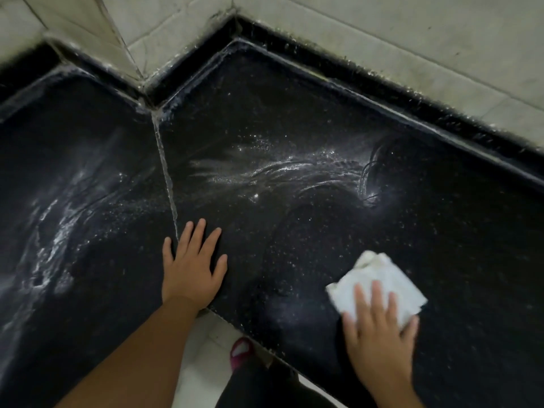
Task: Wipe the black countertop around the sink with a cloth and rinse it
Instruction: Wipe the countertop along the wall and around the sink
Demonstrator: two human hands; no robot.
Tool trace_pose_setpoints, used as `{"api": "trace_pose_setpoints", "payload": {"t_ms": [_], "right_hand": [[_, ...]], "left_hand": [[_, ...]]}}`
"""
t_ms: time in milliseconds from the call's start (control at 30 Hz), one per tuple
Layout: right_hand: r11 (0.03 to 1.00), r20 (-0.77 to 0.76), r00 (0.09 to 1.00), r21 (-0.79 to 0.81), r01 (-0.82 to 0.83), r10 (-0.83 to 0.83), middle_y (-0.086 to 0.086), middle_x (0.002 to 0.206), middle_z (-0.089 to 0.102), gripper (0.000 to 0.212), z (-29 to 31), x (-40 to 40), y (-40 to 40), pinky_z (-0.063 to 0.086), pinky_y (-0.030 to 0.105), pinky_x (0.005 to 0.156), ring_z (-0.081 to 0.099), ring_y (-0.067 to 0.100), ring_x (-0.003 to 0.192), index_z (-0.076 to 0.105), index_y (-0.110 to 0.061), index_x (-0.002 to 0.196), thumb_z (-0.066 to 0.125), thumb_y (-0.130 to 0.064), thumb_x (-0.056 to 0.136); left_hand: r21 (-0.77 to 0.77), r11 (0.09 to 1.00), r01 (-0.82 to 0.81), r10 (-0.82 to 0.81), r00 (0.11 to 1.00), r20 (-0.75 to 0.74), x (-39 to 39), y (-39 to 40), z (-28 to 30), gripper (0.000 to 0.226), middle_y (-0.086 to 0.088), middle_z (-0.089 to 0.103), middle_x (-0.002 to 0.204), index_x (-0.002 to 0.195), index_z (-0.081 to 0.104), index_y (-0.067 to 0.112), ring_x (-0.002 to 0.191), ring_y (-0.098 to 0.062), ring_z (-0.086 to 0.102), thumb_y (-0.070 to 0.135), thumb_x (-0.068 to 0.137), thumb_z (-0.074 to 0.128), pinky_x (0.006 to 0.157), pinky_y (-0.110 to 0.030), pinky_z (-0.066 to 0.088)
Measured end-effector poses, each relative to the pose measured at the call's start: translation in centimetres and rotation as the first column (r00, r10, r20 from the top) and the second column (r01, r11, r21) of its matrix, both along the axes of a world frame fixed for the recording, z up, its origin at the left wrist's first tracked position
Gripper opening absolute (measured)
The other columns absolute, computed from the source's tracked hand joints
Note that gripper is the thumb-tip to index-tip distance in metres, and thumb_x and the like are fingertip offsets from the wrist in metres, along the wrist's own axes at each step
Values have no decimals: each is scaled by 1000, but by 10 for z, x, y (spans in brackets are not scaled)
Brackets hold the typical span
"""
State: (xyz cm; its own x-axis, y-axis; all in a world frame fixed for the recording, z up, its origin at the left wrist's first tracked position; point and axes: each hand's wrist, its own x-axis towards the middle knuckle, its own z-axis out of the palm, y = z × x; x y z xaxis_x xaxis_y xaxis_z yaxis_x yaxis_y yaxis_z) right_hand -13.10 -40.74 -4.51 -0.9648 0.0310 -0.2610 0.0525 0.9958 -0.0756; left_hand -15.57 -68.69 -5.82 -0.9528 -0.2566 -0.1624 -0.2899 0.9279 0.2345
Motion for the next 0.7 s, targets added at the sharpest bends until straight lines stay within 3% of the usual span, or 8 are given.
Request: {"api": "trace_pose_setpoints", "payload": {"t_ms": [100, 200, 367, 533, 600, 700], "right_hand": [[964, 117, 957, 18, 264, -264, 0, 157, 2, 50, 11, -63, 35, -2, 58, 111, -4, 26, 143, 12, -30, 147, 21, -40, 99], [965, 84, 963, -32, 261, -257, -2, 157, -4, 51, 11, -134, 42, -6, 59, 109, -8, 29, 143, 10, -30, 148, 23, -38, 99], [992, 135, 985, -44, 115, -108, -2, 157, -11, 51, 5, -213, -19, -7, 57, 110, -13, 31, 142, 3, -30, 148, 14, -43, 99], [978, 110, 974, -83, -190, 198, -2, 157, -11, 53, -5, -185, -93, -11, 50, 112, -15, 31, 142, 1, -31, 148, 11, -47, 98], [946, 61, 947, -96, -310, 316, 0, 157, -1, 60, -9, -152, -99, -7, 50, 113, -6, 30, 144, 11, -30, 148, -2, -52, 93], [917, 43, 920, -109, -383, 389, 4, 142, 45, 62, -7, -87, -83, 16, 52, 110, 34, 29, 134, 45, -29, 133, -2, -47, 97]], "left_hand": [[-3, 1000, 1, -1, 1000, 3, -1, 1, -1, 83, 1, 11, 154, 143, 26, 27, 142, -15, 0, 58, 72, -3, 112, -43, -9], [-5, 1000, 12, -12, 1000, 11, -1, 1, 0, 82, 0, 11, 155, 143, 25, 27, 142, -15, 0, 57, 72, -3, 111, -42, -9], [-20, 999, 30, -30, 1000, -4, -1, -1, -4, 70, -7, 29, 149, 137, 40, 20, 140, -21, 17, 52, 81, 12, 109, -44, -2], [-53, 997, 58, -61, 997, -41, -1, -4, -8, 57, -14, 45, 139, 128, 53, 13, 131, -22, 21, 43, 85, 28, 104, -47, 7], [-45, 998, 48, -51, 997, -51, -1, -2, -8, 59, -13, 43, 141, 129, 52, 14, 134, -22, 22, 44, 85, 26, 106, -48, 7], [-33, 999, 27, -29, 998, -47, 0, -2, -9, 66, -9, 34, 147, 134, 45, 18, 138, -23, 22, 50, 83, 19, 109, -47, 2]]}}
